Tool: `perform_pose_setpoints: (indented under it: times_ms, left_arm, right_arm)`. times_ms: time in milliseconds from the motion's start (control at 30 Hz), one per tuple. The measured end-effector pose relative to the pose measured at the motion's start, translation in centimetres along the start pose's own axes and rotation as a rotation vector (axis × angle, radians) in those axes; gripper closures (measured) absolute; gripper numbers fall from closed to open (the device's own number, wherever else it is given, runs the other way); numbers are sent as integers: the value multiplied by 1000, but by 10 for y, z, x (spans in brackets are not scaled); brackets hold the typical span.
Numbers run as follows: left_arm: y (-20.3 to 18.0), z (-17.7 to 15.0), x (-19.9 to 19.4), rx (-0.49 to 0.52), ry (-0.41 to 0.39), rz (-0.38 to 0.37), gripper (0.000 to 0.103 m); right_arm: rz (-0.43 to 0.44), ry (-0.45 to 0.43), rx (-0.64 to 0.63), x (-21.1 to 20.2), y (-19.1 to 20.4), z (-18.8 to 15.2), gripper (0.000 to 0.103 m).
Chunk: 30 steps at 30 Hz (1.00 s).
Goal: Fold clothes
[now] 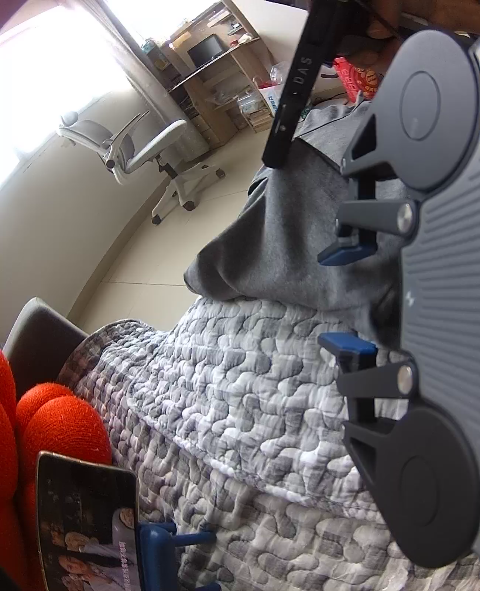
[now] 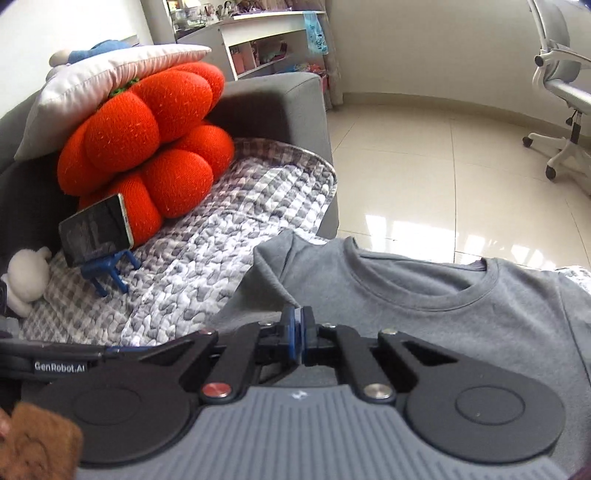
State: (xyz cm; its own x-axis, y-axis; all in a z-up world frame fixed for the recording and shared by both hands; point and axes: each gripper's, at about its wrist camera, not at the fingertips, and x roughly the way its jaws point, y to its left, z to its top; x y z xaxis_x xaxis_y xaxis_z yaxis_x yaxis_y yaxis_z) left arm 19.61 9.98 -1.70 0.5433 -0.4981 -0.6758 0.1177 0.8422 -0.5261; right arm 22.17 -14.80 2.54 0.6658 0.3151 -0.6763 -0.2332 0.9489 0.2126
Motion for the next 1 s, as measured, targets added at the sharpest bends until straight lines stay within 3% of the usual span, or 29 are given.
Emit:
perform_pose_setpoints:
  times_ms: [400, 500, 567, 667, 700, 733, 1000]
  left_arm:
    - [-21, -9, 17, 100, 53, 2, 63]
    - [-21, -9, 18, 108, 53, 11, 62]
    - [-17, -6, 17, 90, 43, 19, 62]
    - [-15, -5, 17, 82, 41, 33, 62]
    - [-16, -6, 17, 83, 42, 37, 62]
    - [-18, -6, 18, 88, 44, 38, 62]
    - [-14, -3, 15, 75, 29, 63, 61]
  right_arm:
    - [-97, -62, 64, -1, -43, 25, 103]
    - [-37, 11, 73, 12, -49, 17, 102]
    - [47, 91, 84, 20, -56, 5, 91]
    - [84, 140, 124, 18, -67, -12, 77]
    - [95, 152, 139, 18, -70, -16, 56]
    - [108, 162, 158, 18, -71, -19, 49]
    - [239, 263, 310, 21, -75, -37, 49]
